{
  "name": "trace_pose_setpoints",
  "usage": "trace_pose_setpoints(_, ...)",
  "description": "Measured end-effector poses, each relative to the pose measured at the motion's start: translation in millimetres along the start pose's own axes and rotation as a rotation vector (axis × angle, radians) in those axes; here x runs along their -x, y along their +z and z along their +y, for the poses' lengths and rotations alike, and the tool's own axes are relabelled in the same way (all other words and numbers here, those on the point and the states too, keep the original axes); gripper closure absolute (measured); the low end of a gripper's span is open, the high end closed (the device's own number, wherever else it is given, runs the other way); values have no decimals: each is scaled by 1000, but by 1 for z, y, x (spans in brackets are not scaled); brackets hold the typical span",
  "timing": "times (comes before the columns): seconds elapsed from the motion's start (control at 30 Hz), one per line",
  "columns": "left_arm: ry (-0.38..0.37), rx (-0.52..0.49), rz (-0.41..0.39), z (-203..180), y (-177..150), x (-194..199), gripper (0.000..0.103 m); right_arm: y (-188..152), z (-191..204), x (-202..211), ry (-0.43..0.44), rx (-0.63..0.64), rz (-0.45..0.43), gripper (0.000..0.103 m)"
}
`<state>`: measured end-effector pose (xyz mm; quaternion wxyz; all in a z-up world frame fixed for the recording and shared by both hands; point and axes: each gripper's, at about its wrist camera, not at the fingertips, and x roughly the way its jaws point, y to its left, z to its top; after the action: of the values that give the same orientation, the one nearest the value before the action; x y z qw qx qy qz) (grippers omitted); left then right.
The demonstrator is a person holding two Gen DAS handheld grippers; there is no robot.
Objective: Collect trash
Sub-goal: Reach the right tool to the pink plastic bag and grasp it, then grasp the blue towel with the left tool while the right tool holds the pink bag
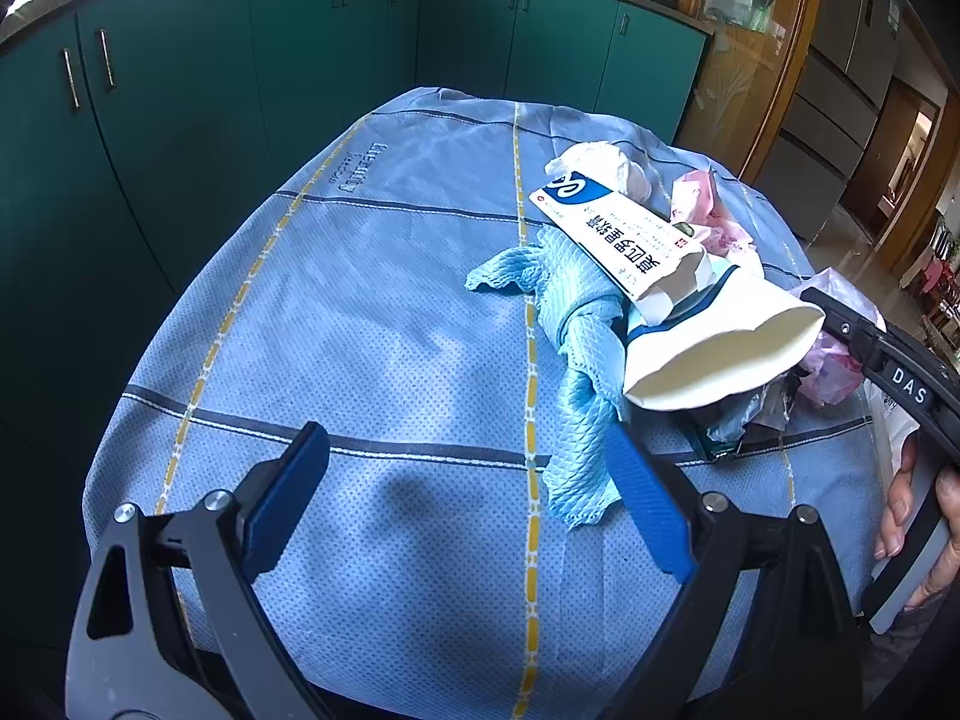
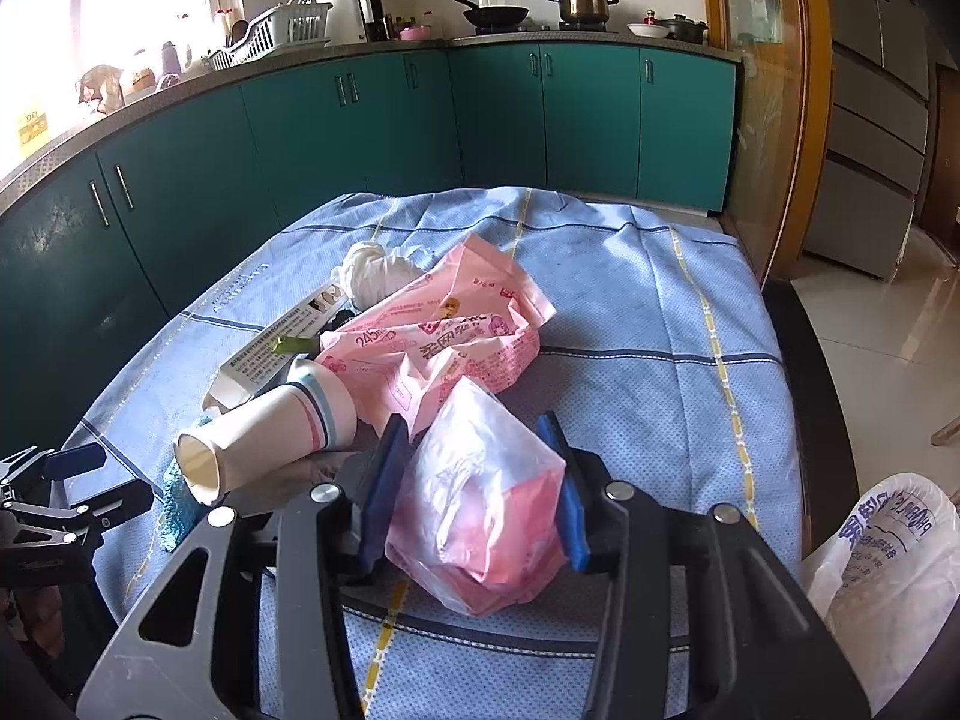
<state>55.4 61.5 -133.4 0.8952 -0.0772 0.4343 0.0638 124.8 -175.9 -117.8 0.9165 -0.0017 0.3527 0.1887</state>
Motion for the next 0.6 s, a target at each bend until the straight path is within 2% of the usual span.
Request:
trace_pose_setpoints(0.27, 18, -4, -21, 5, 5, 2, 10, -1, -8, 14, -11, -13, -24, 59)
trace_pose_setpoints(0.5, 35, 74, -78, 32, 21, 10, 10, -1, -12, 16, -20, -29, -29, 59)
trace_pose_setpoints(0.6, 5, 65, -74, 27, 27, 7, 10, -1, -12, 15, -22, -27, -26, 59)
